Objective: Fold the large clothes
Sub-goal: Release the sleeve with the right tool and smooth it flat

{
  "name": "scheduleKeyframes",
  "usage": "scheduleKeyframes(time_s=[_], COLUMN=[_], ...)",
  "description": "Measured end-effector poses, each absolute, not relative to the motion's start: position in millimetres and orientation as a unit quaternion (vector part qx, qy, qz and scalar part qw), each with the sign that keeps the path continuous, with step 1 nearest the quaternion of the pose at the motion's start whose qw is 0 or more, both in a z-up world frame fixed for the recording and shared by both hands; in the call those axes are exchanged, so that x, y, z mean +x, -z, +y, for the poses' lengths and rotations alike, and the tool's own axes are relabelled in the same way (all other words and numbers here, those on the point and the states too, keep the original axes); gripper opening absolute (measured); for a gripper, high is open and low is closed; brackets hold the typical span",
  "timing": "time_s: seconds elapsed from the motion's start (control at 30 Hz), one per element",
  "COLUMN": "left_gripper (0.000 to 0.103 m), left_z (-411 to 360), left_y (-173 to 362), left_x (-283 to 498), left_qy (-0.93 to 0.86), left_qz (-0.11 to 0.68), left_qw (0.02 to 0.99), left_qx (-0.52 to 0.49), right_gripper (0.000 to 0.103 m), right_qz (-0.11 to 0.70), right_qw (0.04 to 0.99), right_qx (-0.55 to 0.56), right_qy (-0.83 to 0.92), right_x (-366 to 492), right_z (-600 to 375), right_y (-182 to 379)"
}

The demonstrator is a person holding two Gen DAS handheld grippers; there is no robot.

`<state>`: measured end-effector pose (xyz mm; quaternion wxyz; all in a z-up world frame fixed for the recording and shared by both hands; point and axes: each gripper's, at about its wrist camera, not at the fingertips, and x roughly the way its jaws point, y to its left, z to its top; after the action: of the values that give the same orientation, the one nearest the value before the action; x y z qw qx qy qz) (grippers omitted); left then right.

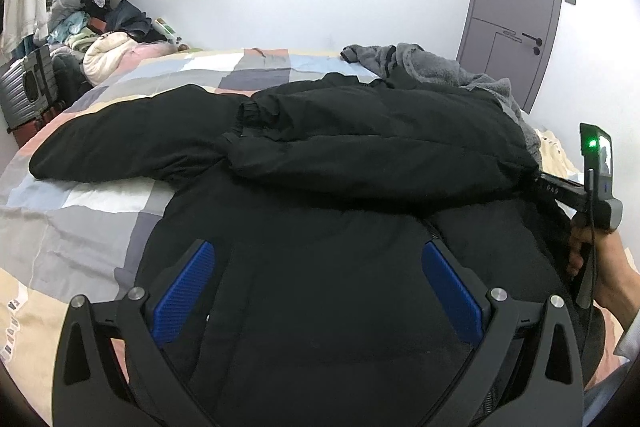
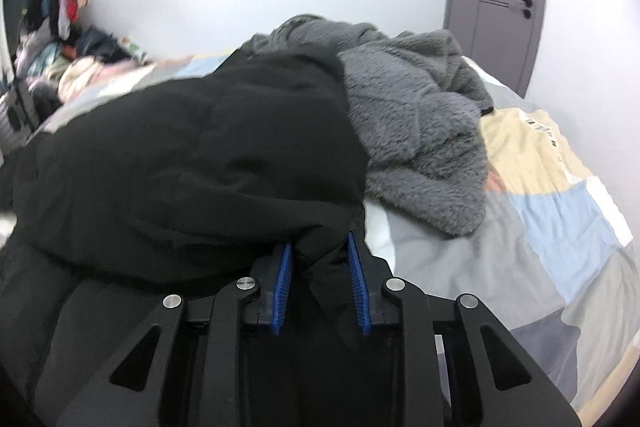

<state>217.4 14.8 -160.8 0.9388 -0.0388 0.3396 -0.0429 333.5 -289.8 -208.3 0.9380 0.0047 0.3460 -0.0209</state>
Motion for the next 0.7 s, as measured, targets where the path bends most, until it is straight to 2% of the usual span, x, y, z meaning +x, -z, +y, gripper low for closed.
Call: scheduleKeyframes(time_s=[0.3,0.47,0.7], left_gripper=[0.103,0.103,0.103], left_z=[18.9,21.0,16.8], left_y=[157.9,149.3,135.2], left_x=[215.1,208.1,194.4], left_qy=[0.042,0.045,0.05], left_qz=[0.336,0.329,0.321], left_qw=[0.94,0.942,0.944], left_qx=[-0.046,-0.051,-0.052], right_gripper=[0.023,0.024,0.024], right_qz=[0.358,0.386,0.374], right_qw=[0.932,0.92,0.924], right_qx=[0.032,0.063,0.075], right_qy=[0.039,0.03,-0.011], right_x=[340.0,327.6,277.7], right_z=[-305.0,-301.4,-270.3], right_y=[213.1,198.8,161.5])
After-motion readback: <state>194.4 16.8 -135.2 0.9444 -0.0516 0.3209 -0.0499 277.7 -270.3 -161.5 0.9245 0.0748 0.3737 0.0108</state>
